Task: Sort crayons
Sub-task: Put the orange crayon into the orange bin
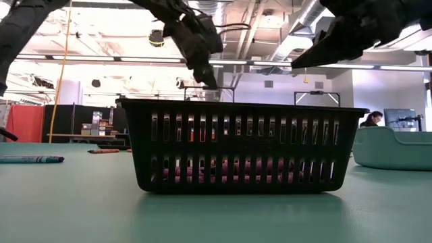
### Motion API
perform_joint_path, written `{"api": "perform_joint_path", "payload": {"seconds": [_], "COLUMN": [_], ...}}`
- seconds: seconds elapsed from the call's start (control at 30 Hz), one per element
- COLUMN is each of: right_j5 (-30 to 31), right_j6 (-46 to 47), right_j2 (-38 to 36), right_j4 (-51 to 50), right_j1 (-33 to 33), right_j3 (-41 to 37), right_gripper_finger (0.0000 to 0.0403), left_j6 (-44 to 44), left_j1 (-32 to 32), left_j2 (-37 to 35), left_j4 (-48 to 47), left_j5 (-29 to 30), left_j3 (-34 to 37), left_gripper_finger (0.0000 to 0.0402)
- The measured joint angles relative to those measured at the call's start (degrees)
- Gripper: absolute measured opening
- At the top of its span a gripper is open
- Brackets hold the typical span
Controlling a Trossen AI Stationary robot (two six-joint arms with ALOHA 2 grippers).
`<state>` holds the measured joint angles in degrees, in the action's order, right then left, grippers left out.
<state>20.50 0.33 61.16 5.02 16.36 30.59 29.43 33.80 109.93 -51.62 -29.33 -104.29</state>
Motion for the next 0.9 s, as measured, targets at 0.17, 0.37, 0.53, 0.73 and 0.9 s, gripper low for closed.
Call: {"api": "perform_joint_path", "payload": {"seconds": [0.17, 0.37, 0.53, 0.73, 0.9], "right_j5": [-3.5, -2.7, 7.3, 15.4, 15.5], "right_j6": [14.1, 26.7, 29.8, 29.2, 29.2], "right_j2": [0.0, 0.0, 1.1, 8.1, 14.9], "right_j4": [-1.8, -2.9, 2.1, 11.3, 17.7], "right_j1": [2.6, 9.3, 15.9, 18.9, 16.9], "right_j3": [0.0, 0.0, 0.1, 0.1, 0.7], "right_gripper_finger": [0.0118, 0.0118, 0.0118, 0.0118, 0.0118], "left_j6": [-1.7, -3.9, -12.8, -23.0, -26.2], "left_j1": [-3.4, -7.4, -8.7, -10.3, -11.0], "left_j2": [-7.0, -21.5, -34.9, -45.5, -51.1], "left_j4": [2.5, 11.0, 31.9, 50.9, 53.2], "left_j5": [5.4, 9.1, 9.1, 9.0, 10.4], "left_j3": [7.6, 22.2, 41.5, 62.1, 69.7], "left_gripper_finger": [0.0139, 0.0119, 0.0108, 0.0105, 0.0105]}}
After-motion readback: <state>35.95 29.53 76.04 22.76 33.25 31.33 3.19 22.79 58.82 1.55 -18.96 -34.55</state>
